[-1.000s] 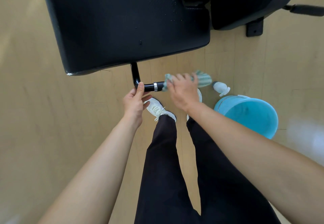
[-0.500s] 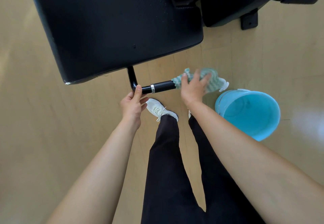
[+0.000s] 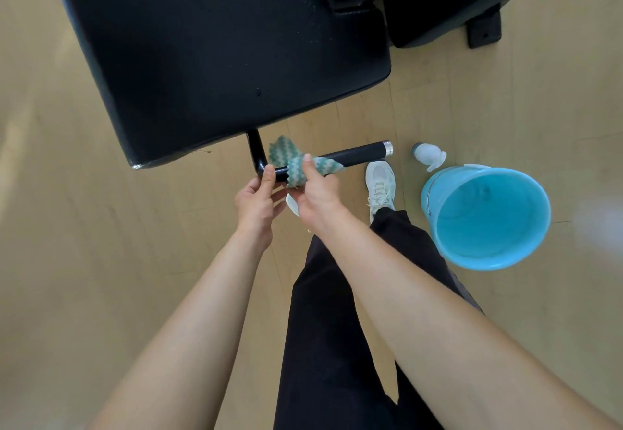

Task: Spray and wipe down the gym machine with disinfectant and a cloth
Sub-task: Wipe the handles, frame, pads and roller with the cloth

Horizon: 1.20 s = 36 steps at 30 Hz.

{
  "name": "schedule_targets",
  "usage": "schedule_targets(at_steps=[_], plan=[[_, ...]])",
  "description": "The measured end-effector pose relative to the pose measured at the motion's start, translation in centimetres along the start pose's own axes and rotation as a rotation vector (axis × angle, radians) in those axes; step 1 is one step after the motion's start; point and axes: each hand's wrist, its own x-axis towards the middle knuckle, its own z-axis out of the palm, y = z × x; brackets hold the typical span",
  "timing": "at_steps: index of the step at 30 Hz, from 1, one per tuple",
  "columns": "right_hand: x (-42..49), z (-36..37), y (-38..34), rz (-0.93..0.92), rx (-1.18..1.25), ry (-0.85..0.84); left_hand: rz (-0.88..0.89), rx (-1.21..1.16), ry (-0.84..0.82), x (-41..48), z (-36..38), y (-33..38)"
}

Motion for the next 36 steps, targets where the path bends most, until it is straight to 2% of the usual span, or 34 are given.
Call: schedule_targets(at_steps=[3,7,11,17,20,23,28,31,34,36], plan=[[-0.6,-1.1,-3.6,-0.013,0.085,0.017,-0.001,0.038,0.021,0.4,-0.2,0.0],[-0.3,-3.6,-9.0,-0.08,0.159,0.154,-0.006,0.041,0.042,0.4,-0.1,0.0],[-0.5,-3.7,-9.1,-0.111,0.144,0.206,-0.026,0.039,0.084,0.0,0.4,0.3],[-3.5,0.1,-2.7,0.066,-0.203,0.093,-0.096,0.129,0.132,-1.0,1.1,2.1],[-5.3,-1.3,-3.4,0.005,-0.418,0.064,-0.078,0.25,0.207,-2.6,1.3,3.2],[-7.7,-3.0,-7.3,-0.123,-0.589,-0.035,-0.052,0.207,0.247,-5.2,2.3,4.7],[-11.0,-1.6,-16.1,-0.36,-0.786,-0.178,0.057,0.077,0.058,-8.6,6.7,9.7],[-12.3,1.7,-20.4,-0.463,-0.897,-0.248,0.178,0.018,-0.04,-9.1,9.5,14.3],[-13.6,6.1,-23.7,-0.556,-1.002,-0.382,0.316,-0.022,-0.27,-9.0,12.0,19.7],[-13.7,9.1,-25.5,-0.617,-1.043,-0.403,0.382,0.008,-0.325,-7.8,13.4,22.8]])
